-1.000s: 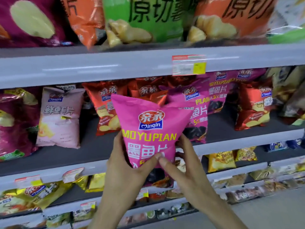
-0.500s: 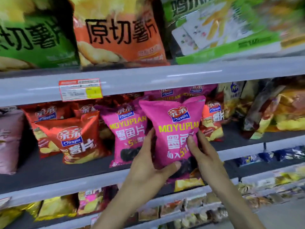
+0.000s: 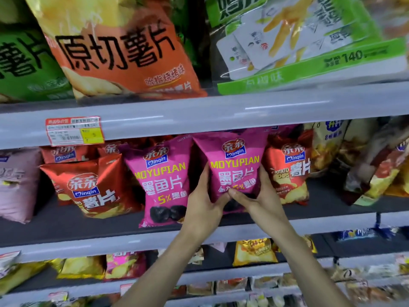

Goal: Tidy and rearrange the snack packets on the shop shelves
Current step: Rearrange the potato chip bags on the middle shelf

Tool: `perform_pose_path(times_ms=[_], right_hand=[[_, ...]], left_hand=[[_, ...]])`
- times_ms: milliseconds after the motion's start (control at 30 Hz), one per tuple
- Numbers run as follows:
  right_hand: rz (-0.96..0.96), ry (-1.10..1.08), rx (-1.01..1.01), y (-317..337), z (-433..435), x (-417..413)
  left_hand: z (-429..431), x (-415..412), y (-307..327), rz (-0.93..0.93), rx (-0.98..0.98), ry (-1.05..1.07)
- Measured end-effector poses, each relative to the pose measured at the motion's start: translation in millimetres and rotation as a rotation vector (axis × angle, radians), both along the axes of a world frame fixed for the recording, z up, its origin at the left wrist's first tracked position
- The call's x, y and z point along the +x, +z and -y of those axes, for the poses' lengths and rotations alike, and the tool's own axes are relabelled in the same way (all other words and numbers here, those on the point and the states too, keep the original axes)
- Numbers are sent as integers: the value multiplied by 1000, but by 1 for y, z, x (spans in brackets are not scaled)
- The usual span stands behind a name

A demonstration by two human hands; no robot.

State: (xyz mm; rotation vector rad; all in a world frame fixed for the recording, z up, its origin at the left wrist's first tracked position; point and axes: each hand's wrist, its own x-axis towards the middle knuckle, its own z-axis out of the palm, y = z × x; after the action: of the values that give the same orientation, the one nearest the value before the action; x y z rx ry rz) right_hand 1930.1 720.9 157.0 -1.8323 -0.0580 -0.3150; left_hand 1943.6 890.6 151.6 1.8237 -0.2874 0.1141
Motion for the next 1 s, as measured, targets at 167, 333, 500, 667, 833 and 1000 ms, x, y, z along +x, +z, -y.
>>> perform_pose_path(times_ms=[167,333,500,667,833,1000], right_hand=[[-15,-49,18,-16,-3,3],[-70,-90,24,-14,-8,6],[-65,-139,2,-11,-17,-2],[2,-205,-184,-2,-23,-18],[-58,-186,-451,2,-18,-39],[-55,-279,-515,2,-3,-52]], left_hand=[[-10,-22,0,-31,102,24],[-51,-62,23,86,176,126],[-108,-86,22,100,113,297],[-144,-79,8,45,124,404],[-149,-62,-2,-50,213,308],[-148,-39,-6,-150,159,200]])
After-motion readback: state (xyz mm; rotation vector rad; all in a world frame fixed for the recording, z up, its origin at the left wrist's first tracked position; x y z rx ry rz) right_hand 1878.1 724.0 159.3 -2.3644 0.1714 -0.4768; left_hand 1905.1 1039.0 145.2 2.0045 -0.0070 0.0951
